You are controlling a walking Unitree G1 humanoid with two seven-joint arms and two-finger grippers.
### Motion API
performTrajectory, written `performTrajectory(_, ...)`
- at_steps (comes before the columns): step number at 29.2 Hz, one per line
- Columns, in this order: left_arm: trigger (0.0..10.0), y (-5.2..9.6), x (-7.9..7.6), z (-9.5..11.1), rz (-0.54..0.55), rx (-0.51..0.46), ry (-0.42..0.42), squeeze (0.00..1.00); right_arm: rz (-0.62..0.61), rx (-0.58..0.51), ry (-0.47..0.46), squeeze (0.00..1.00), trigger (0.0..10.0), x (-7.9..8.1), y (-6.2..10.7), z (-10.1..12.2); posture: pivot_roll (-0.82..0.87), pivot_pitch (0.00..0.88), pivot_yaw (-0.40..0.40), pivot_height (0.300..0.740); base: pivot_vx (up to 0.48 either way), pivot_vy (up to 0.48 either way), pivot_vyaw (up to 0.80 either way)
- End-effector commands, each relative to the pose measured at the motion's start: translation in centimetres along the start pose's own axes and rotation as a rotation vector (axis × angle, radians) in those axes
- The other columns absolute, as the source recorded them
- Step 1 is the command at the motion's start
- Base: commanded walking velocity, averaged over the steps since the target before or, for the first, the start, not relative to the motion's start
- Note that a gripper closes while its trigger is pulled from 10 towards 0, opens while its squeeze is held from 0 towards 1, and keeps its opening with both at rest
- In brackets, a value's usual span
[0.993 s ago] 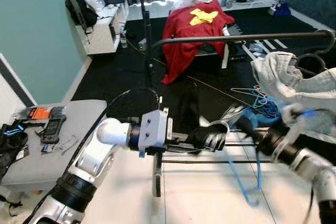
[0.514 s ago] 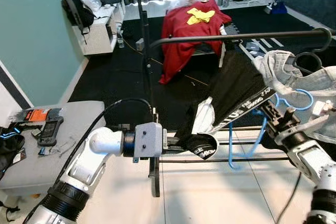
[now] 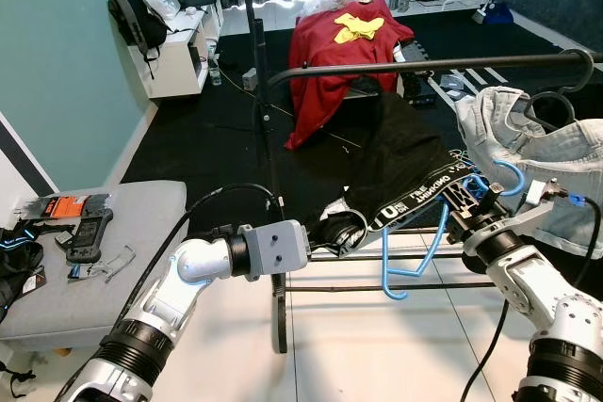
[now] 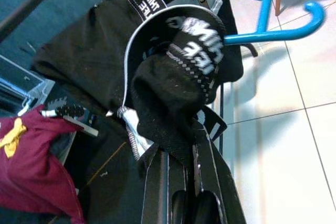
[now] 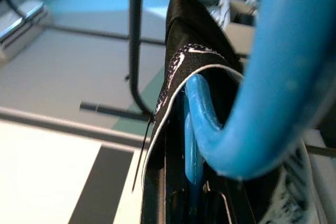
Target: Hang hanger
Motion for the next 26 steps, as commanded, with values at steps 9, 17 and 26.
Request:
performTrajectory(9,10.0,1.0,-1.8,0.8,0.015,-0.057,0.016,0.00,-0.061,-0.261,-0.111,0.00,10.0,-0.7,-0.6,3.4,-0.14,0.053,0.061,0.740,0.000,0.000,0.00)
performTrajectory(17,10.0,0.0,-3.0,-0.3,-0.001,-0.011,0.033,0.00,-0.016,-0.247,-0.233,0.00,10.0,0.1,-1.7,1.9,-0.14,0.052,0.058,0.740,0.000,0.000,0.00)
performTrajectory(26,10.0,-1.1,-1.9,-0.4,0.045,-0.014,0.020,0.00,-0.025,-0.183,-0.253,0.00,10.0,0.1,-2.3,0.1,-0.14,0.050,0.061,0.740,0.000,0.000,0.00)
Point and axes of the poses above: a point about 5 cm out from each wrist's last joint towards the gripper, its own y axis pointing back from the gripper into the wrist, its own z axis along the axis of the wrist's last joint, x = y × z, the point moved 3 cm from there along -y, pointing out of the wrist towards the gripper, and after that the axes turned 2 degrees about -y, right-handed, at the moved point
